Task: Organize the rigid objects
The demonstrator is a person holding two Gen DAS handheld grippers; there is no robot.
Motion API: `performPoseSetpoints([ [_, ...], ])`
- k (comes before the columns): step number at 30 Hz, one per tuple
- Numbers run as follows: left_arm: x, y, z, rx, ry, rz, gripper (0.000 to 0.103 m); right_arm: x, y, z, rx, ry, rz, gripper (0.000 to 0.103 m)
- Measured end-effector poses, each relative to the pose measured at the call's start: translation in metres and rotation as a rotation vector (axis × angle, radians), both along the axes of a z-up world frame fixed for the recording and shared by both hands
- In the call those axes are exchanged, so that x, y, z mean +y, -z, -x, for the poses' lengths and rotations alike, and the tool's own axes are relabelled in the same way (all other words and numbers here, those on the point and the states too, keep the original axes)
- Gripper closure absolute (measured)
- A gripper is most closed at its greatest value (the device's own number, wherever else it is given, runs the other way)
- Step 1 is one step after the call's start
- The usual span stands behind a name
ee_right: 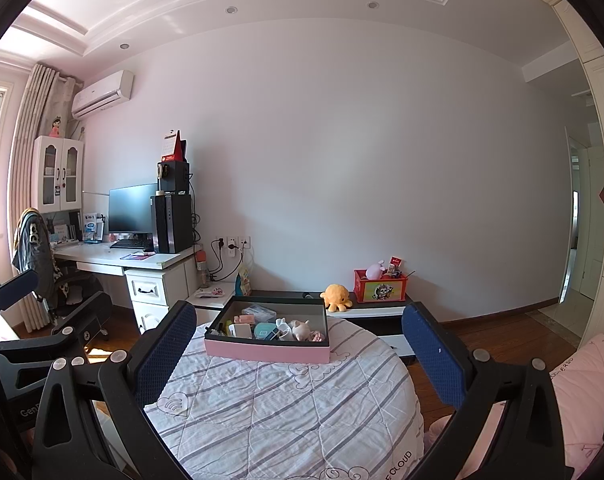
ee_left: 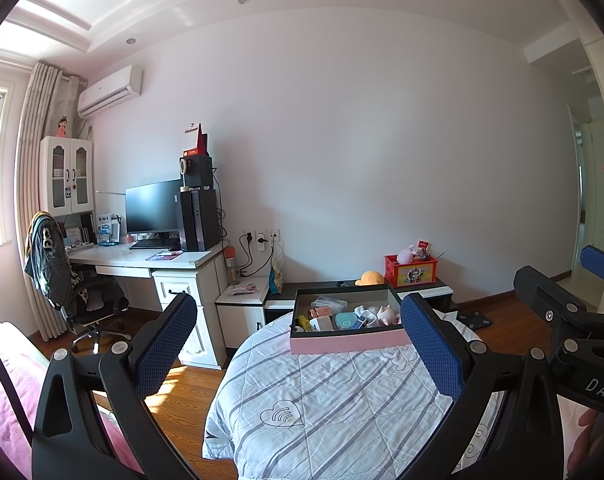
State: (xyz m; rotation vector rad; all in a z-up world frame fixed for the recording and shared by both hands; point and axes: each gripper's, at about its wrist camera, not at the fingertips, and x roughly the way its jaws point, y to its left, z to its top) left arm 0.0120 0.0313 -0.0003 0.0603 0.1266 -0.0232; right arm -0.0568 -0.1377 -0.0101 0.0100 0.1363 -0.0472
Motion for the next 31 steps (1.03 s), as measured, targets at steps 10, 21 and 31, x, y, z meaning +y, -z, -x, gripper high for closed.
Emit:
performPoseSetpoints([
  [10,-0.0001,-0.0003,-0.0002,-0.001,0.0,-0.001,0.0,0.0004,-0.0003,0.0004,0.0,0.0,0.001,0.0],
  [21,0.0004,-0.0001,0.0002,0.0,0.001,0.0,0.0,-0.0004,-0.0019,-0.0003,-0.001,0.0,0.002,0.0],
  [31,-0.0001,-0.0002,-0.0007,0.001,0.003,0.002,0.0,-0.0016,-0.0029,-0.001,-0.001,-0.001,0.001,0.0],
])
